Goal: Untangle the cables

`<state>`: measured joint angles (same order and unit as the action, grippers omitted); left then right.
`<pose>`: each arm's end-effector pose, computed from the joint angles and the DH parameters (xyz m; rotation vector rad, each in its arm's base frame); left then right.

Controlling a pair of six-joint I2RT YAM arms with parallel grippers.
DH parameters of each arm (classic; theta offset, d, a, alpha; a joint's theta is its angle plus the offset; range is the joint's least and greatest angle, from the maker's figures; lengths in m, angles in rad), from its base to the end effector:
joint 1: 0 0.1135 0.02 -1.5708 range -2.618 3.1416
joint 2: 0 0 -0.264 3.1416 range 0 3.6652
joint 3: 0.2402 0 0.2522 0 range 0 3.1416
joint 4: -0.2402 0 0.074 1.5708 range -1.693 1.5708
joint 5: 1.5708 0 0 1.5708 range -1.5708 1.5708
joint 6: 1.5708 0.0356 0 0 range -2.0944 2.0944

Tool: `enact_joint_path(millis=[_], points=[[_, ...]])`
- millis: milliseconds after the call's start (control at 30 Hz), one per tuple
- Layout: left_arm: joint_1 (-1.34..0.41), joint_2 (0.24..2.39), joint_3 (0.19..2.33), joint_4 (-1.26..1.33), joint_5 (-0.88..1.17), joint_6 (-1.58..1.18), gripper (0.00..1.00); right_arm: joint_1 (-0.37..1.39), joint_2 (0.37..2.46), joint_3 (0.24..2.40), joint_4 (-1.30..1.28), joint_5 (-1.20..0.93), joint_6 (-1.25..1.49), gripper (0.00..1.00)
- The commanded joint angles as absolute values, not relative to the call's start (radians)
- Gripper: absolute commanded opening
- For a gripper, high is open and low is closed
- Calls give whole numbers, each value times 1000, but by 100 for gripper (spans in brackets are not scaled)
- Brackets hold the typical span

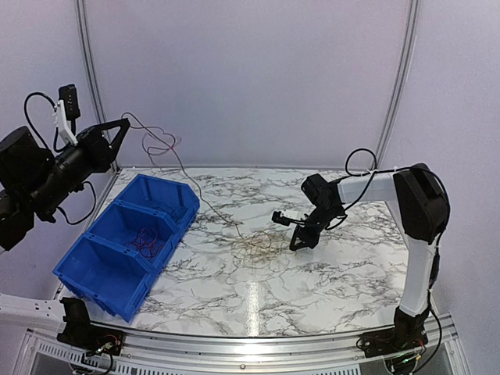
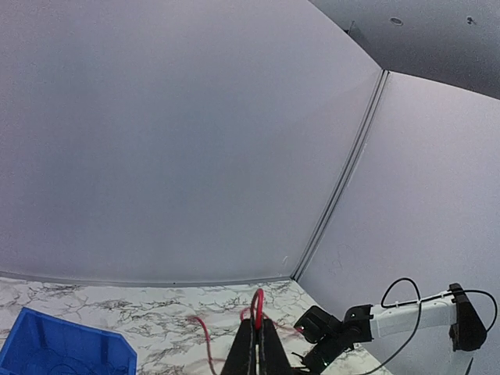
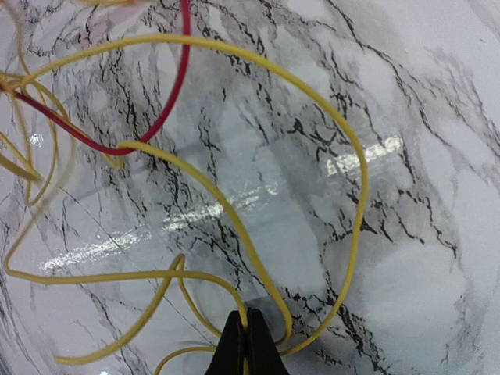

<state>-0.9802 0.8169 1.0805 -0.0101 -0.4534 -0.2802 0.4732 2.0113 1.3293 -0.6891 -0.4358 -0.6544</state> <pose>0.1036 -0.1265 0.4543 0.0835 1.3818 -0.7629 0.3329 0.1873 0.1403 -1.5735 2.3707 0.6015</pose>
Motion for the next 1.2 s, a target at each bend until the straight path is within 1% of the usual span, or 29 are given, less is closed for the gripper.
enact_joint_path(millis=[0,100,200,300,400,433,533,600,700,800,933,1167], points=[[-982,841,1034,-67,-440,-314,0,474,2087,1307,-707,-282,-644,0],[-983,905,983,-39,-372,-369,0,474,2059,1311,-706,-292,-641,0],[-983,964,910,59,-304,-429,0,474,1991,1304,-693,-311,-647,6],[-984,1022,852,139,-263,-487,0,474,1899,1287,-662,-307,-638,20],[-986,1087,838,170,-257,-509,0,470,1800,1290,-640,-311,-611,31],[-987,1109,839,173,-250,-512,0,469,1761,1290,-631,-333,-607,35],[-989,1168,848,181,-224,-514,0,469,1647,1291,-609,-438,-589,54],[-991,1204,859,185,-192,-509,0,470,1605,1295,-597,-551,-574,61],[-996,1252,877,197,-135,-490,0,487,1598,1342,-615,-690,-563,62],[-1009,1290,904,207,-92,-459,0,516,1623,1402,-646,-775,-552,62],[-1040,1340,949,217,-42,-421,0,567,1634,1448,-616,-848,-501,62],[-1075,1401,1005,233,-38,-402,0,678,1692,1498,-640,-915,-497,61]])
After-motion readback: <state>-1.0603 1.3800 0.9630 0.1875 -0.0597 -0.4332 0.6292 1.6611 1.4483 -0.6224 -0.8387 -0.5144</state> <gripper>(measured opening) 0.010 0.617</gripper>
